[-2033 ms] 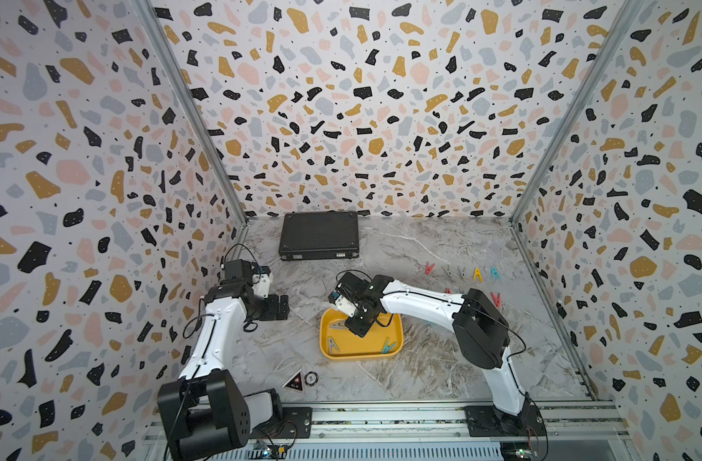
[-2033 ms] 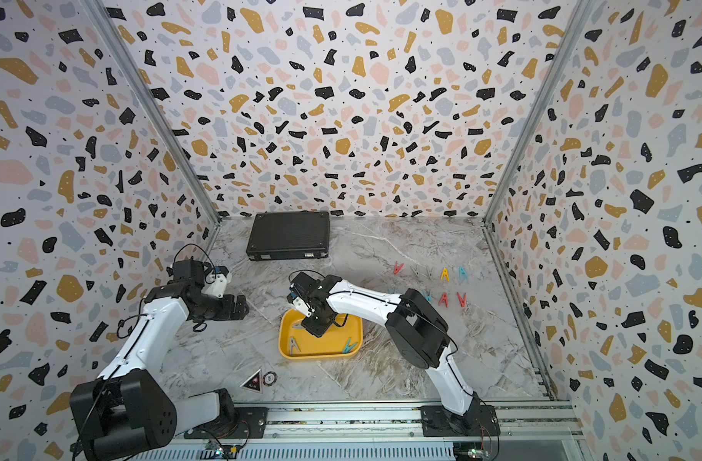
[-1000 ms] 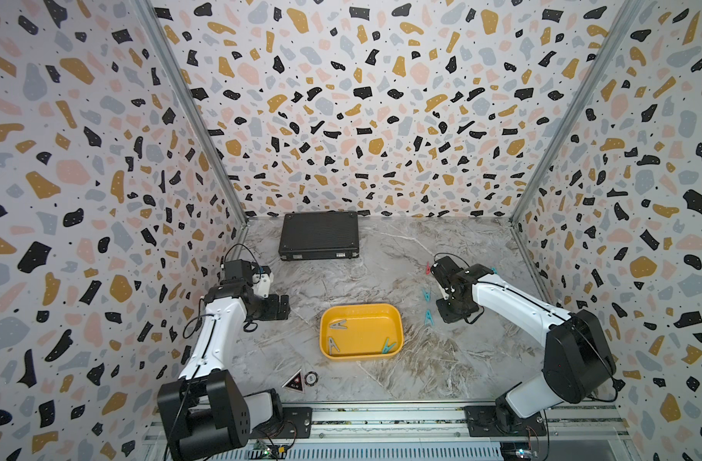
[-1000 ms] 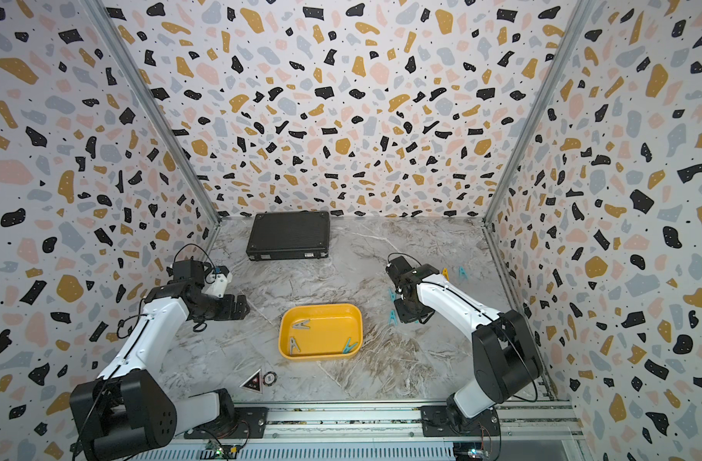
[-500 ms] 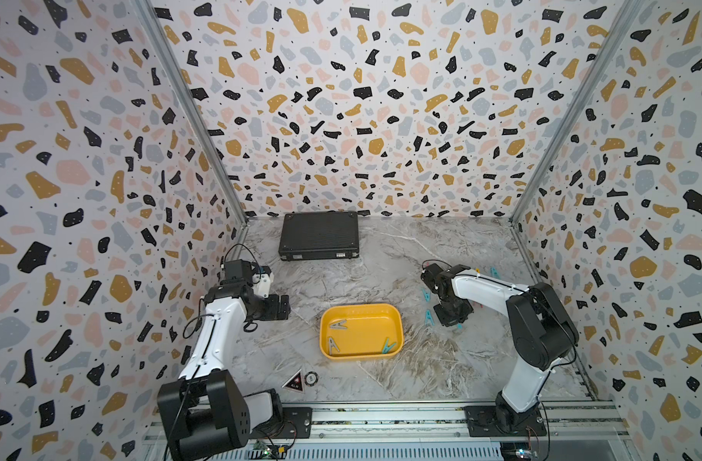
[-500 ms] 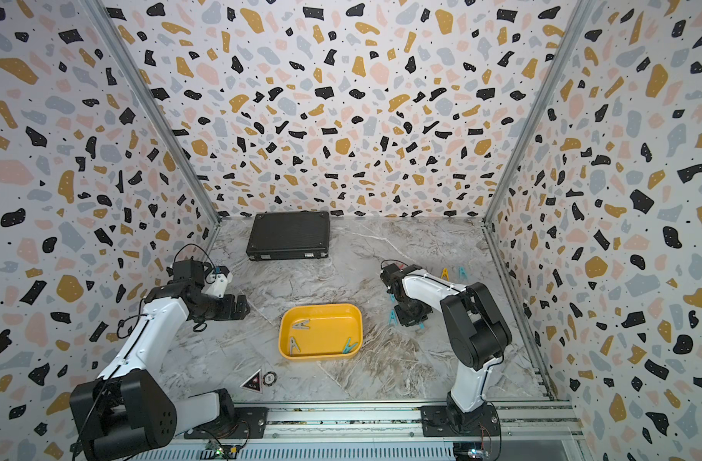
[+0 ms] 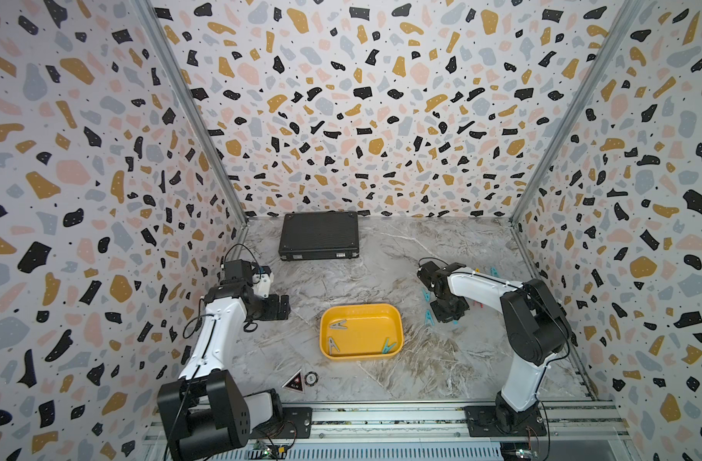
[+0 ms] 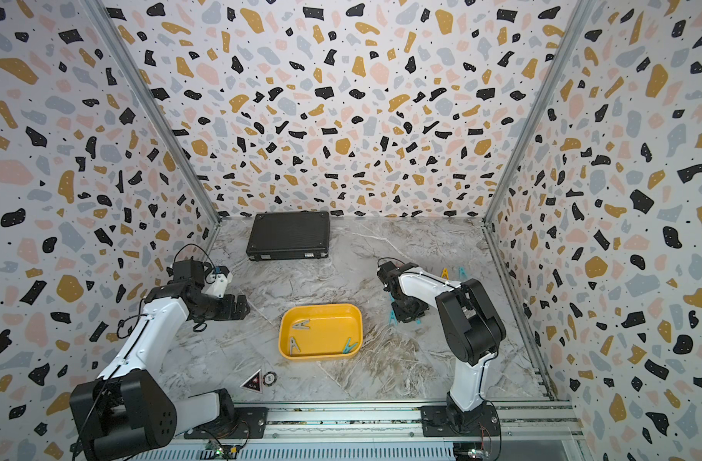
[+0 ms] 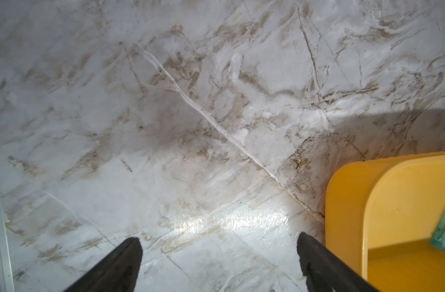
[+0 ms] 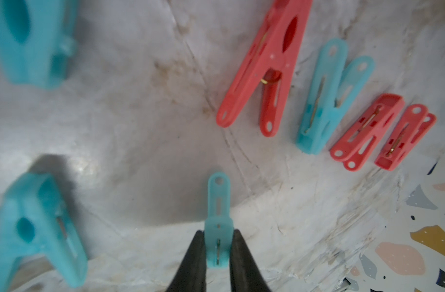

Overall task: Take the clothespins out of the storage box
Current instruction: Place the clothespin at the center of the board.

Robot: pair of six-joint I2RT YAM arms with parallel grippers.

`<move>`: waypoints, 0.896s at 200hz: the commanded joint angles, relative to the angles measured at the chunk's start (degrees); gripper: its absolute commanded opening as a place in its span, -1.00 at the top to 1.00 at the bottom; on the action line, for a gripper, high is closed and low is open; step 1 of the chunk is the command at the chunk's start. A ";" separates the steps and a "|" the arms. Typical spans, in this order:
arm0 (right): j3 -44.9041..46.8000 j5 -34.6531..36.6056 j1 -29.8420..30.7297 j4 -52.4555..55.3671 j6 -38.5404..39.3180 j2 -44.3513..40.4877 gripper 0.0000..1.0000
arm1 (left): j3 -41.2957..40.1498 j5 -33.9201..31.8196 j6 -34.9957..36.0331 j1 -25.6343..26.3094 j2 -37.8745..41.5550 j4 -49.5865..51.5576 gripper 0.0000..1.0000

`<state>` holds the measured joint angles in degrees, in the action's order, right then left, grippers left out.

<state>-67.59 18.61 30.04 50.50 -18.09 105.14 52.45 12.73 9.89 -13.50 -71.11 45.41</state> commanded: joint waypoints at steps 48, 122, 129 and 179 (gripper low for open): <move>-0.98 -7.09 1.54 1.34 -3.09 -3.96 0.27 | 1.10 0.04 0.28 -0.34 0.63 -0.07 -0.99; -8.94 -12.20 1.52 5.93 -1.43 -13.12 0.24 | 0.99 0.06 0.26 -0.37 0.71 -0.14 -1.00; -9.67 -14.41 1.52 5.68 -0.79 -13.99 0.24 | 0.99 0.01 0.24 -0.39 0.65 -0.15 -1.00; -10.64 -31.53 2.26 -0.49 3.44 -19.04 0.24 | 0.99 -0.34 0.07 -0.39 0.80 -0.20 -1.00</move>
<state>-76.79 -2.83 31.53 51.79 -17.43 88.38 52.45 12.69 9.87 -13.50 -71.11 45.41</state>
